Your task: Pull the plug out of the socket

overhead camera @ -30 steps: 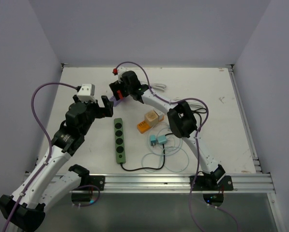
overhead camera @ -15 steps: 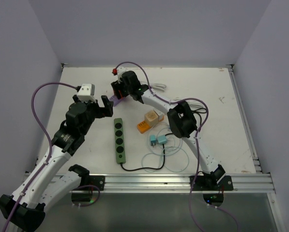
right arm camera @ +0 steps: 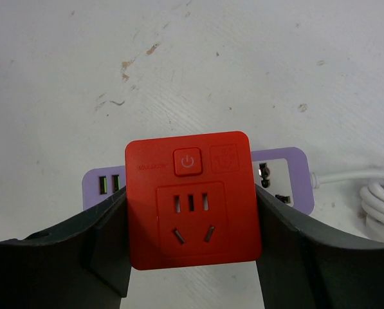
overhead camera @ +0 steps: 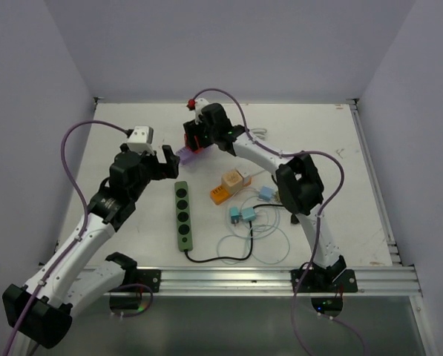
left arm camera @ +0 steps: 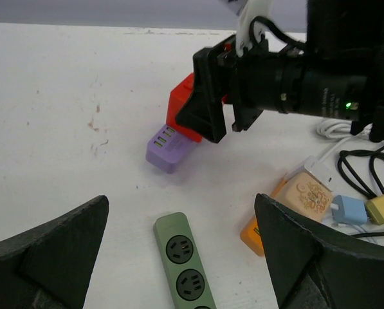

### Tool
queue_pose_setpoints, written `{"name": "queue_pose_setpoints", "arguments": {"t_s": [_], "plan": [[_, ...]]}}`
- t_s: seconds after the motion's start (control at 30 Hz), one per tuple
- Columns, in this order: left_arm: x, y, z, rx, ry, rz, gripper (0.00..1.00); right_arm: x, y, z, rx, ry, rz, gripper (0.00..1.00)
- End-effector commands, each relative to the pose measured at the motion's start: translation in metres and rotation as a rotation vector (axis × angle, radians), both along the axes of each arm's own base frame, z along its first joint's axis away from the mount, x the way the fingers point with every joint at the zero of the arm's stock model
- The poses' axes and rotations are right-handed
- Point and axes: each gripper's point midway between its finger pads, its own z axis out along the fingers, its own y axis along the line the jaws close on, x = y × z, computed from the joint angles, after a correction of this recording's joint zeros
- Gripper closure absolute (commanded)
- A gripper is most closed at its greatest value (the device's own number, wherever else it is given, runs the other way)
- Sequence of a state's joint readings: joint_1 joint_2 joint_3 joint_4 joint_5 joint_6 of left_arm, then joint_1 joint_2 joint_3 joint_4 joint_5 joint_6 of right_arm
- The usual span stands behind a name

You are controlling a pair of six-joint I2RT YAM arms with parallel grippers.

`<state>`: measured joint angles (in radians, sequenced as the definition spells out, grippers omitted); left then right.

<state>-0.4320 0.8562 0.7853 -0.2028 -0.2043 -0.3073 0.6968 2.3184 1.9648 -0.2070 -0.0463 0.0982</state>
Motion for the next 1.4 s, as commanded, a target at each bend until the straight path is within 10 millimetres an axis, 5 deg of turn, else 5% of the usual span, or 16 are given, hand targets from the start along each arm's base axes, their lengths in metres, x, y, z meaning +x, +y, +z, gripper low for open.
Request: {"name": "queue_pose_setpoints", "arguments": {"t_s": [0.0, 0.17, 0.2, 0.27, 0.3, 0.37, 0.43, 0.93, 1.23, 1.37], "plan": [[0.008, -0.019, 0.004, -0.079, 0.010, -0.079, 0.00, 0.007, -0.009, 0.106, 0.225, -0.117, -0.015, 1.00], [0.010, -0.043, -0.003, -0.267, 0.109, -0.223, 0.00, -0.005, -0.026, 0.131, 0.266, -0.160, -0.052, 1.00], [0.013, -0.037, -0.008, -0.300, 0.126, -0.215, 0.00, -0.011, -0.029, 0.124, 0.275, -0.150, -0.060, 1.00], [0.018, -0.035, -0.009, -0.381, 0.143, -0.244, 0.00, -0.016, -0.037, 0.149, 0.334, -0.192, -0.085, 1.00], [0.024, -0.034, -0.011, -0.405, 0.141, -0.248, 0.00, -0.021, -0.042, 0.137, 0.328, -0.174, -0.098, 1.00], [0.026, -0.031, -0.014, -0.486, 0.170, -0.274, 0.00, -0.027, -0.042, 0.154, 0.384, -0.194, -0.094, 1.00], [0.029, -0.035, -0.017, -0.552, 0.185, -0.306, 0.00, -0.035, -0.044, 0.150, 0.400, -0.179, -0.088, 1.00], [0.043, -0.034, -0.054, -0.591, 0.301, -0.257, 0.02, -0.077, -0.036, 0.187, 0.533, -0.228, -0.084, 1.00], [0.047, -0.034, -0.050, -0.619, 0.293, -0.241, 0.07, -0.104, -0.018, 0.176, 0.549, -0.254, -0.084, 1.00], [0.046, -0.035, -0.048, -0.626, 0.294, -0.248, 0.18, -0.109, -0.015, 0.173, 0.555, -0.270, -0.112, 1.00]]}}
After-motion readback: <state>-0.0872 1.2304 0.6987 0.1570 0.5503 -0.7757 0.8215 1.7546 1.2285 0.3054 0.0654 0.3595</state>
